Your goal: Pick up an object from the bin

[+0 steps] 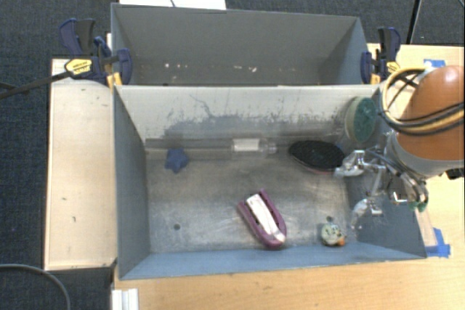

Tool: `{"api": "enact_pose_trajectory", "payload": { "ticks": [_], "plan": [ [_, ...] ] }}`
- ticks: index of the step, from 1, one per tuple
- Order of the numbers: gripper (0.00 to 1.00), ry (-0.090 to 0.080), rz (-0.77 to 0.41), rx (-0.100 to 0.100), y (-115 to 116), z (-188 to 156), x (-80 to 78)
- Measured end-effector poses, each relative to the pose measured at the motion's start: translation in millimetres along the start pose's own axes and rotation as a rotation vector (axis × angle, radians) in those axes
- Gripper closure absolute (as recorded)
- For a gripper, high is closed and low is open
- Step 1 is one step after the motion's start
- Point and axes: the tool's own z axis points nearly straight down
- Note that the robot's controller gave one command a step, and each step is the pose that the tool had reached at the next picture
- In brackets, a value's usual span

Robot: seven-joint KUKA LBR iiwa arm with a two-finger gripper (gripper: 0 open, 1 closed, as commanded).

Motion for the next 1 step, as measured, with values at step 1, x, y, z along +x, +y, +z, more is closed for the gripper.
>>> {"api": "enact_pose_trajectory", "payload": {
  "ticks": [1],
  "plan": [
    [0.00, -0.007, 0.024, 0.001, -9.6, 87.7, -84.4]
  ]
}}
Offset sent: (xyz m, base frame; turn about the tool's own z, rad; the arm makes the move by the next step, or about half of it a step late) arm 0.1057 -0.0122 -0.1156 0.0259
